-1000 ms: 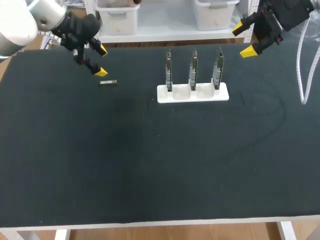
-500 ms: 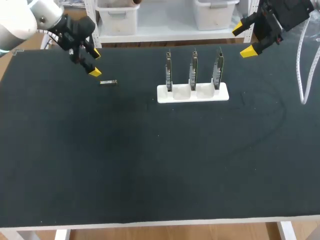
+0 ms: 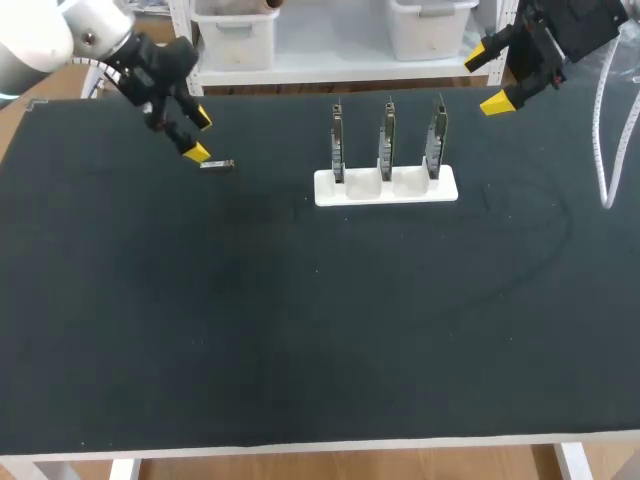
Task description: Pick up the optical module with the left hand, and insert it into the network port with the right hand.
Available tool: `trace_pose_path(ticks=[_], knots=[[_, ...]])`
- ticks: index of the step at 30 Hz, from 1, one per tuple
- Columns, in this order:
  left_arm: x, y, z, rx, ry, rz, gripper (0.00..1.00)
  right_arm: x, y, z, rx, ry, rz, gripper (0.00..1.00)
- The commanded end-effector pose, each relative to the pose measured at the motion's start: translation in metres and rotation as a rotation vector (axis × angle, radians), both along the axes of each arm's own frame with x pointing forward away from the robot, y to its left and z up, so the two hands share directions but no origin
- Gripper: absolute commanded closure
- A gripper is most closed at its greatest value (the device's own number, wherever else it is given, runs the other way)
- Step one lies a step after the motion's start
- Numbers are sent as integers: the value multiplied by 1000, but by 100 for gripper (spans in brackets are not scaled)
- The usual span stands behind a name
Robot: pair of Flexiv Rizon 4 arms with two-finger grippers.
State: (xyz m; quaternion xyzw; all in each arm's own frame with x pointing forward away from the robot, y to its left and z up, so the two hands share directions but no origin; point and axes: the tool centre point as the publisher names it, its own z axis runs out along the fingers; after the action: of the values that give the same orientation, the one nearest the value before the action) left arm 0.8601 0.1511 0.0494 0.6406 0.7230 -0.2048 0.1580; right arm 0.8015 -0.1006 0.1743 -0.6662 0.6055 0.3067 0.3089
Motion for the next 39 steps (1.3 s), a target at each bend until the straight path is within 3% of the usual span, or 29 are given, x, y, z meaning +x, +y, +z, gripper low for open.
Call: trace_pose_path(ticks=[1, 14, 28, 39], knots=[[1, -1, -4, 6, 6, 5, 0, -1, 0, 0, 0, -2, -1, 0], [-1, -1, -28, 37, 33, 57, 0, -1, 0, 0, 0, -2, -1, 0], [15, 0, -35, 79, -2, 66, 0, -1, 0, 0, 0, -2, -1, 0], [20, -3, -36, 48, 2, 33, 0, -1, 0, 0, 0, -2, -1, 0]])
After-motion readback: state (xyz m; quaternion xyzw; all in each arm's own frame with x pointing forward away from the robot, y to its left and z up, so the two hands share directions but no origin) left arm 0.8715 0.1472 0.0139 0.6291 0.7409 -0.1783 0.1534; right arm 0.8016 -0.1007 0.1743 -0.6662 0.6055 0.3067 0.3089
